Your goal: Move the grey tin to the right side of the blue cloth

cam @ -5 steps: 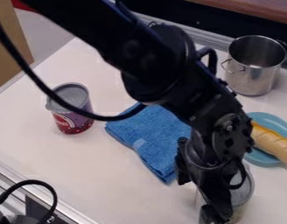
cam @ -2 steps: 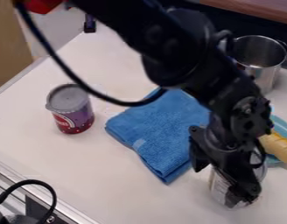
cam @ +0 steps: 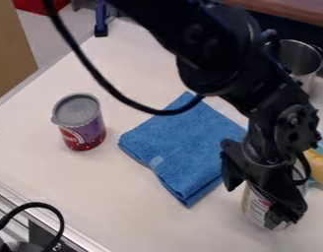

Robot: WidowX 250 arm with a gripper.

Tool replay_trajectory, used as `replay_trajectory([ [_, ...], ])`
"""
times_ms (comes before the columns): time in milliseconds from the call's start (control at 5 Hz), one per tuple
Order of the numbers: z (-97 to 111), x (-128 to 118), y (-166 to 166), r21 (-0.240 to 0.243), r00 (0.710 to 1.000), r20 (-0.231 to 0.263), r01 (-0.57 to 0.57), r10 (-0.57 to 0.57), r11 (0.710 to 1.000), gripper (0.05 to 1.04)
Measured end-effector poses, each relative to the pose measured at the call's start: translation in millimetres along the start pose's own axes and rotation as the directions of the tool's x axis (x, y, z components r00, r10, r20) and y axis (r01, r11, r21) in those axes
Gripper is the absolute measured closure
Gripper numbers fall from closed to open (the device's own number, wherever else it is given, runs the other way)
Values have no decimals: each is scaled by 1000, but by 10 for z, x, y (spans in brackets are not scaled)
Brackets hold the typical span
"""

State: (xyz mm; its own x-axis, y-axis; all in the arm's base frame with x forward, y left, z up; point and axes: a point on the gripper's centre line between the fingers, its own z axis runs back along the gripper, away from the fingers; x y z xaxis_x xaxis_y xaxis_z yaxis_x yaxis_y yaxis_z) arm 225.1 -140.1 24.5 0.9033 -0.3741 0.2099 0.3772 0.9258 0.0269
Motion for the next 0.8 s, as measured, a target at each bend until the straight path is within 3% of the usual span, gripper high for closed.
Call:
replay_trajectory([
  [200, -5, -39, 40, -7, 1000, -13, 9, -9, 1000, 83],
  [600, 270, -34, 446, -2, 999, 20, -50, 50, 999, 83],
  [800, 331, -64, 814, 65, 990, 62, -131, 127, 989, 83],
])
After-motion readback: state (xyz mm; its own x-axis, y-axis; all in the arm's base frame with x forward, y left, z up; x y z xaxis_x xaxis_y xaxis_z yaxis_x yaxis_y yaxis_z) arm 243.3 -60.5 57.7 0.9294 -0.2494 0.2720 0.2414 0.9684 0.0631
